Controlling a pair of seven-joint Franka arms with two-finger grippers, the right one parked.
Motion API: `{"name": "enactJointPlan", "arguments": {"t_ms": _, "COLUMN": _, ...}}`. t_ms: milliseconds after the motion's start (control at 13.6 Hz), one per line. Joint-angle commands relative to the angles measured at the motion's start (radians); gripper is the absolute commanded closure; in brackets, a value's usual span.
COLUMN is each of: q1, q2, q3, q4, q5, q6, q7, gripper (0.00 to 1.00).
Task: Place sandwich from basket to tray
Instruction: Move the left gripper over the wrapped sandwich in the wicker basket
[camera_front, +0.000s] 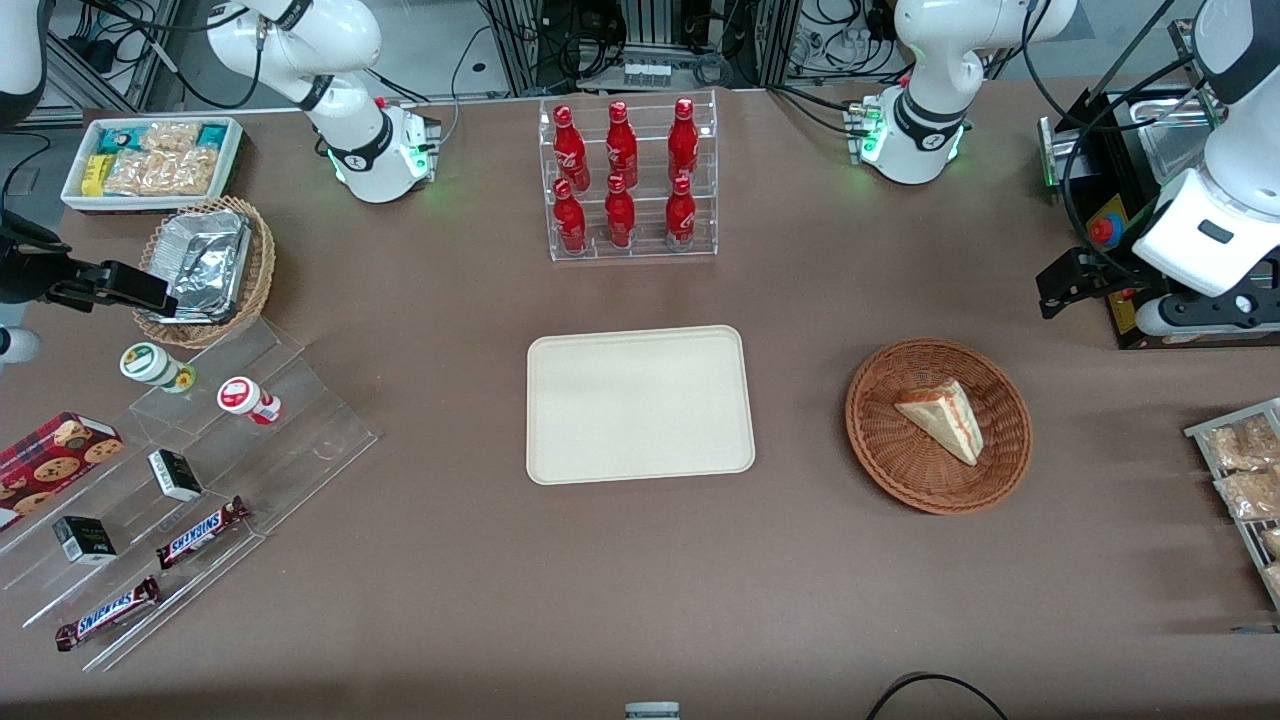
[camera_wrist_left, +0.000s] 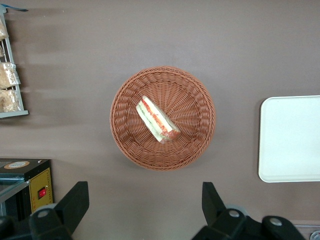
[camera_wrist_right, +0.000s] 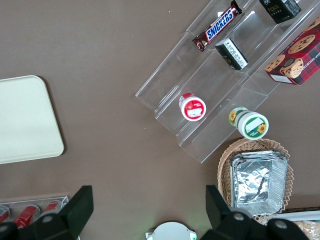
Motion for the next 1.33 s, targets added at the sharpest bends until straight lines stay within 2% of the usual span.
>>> {"name": "enactJointPlan", "arguments": {"t_ms": 0, "q1": -0.008, "q2": 0.002, "q3": 0.006, "q4": 0.033, "q5": 0.010, "q6": -0.031, "q7": 0.016, "gripper": 0.00}}
{"name": "enactJointPlan", "arguments": {"t_ms": 221, "q1": -0.007, "q2": 0.002, "q3": 0.007, "q4": 0.008, "q5": 0.004, "q6": -0.057, "q7": 0.014, "gripper": 0.00}}
{"name": "enactJointPlan", "arguments": {"t_ms": 369, "q1": -0.007, "q2": 0.000, "q3": 0.007, "q4": -0.067, "q5": 0.006, "q6": -0.028, "q7": 0.008, "gripper": 0.00}}
{"name": "enactJointPlan", "arguments": {"t_ms": 516, "q1": -0.007, "q2": -0.029, "q3": 0.007, "q4": -0.221, "q5": 0.007, "q6": 0.132, "q7": -0.033, "gripper": 0.00}}
{"name": "enactJointPlan", "arguments": {"t_ms": 664, "q1": -0.007, "q2": -0.050, "q3": 0.007, "q4": -0.364, "q5": 0.007, "q6": 0.297, "q7": -0.152, "gripper": 0.00}}
{"name": "enactJointPlan", "arguments": {"t_ms": 1033, "q1": -0.005, "q2": -0.037, "q3": 0.004, "q4": -0.630, "q5": 0.007, "q6": 0.656, "q7": -0.407, "gripper": 0.00}}
{"name": "enactJointPlan", "arguments": {"t_ms": 1254, "q1": 0.001, "q2": 0.015, "q3": 0.006, "q4": -0.647, "q5": 0.007, "q6": 0.696, "q7": -0.536, "gripper": 0.00}}
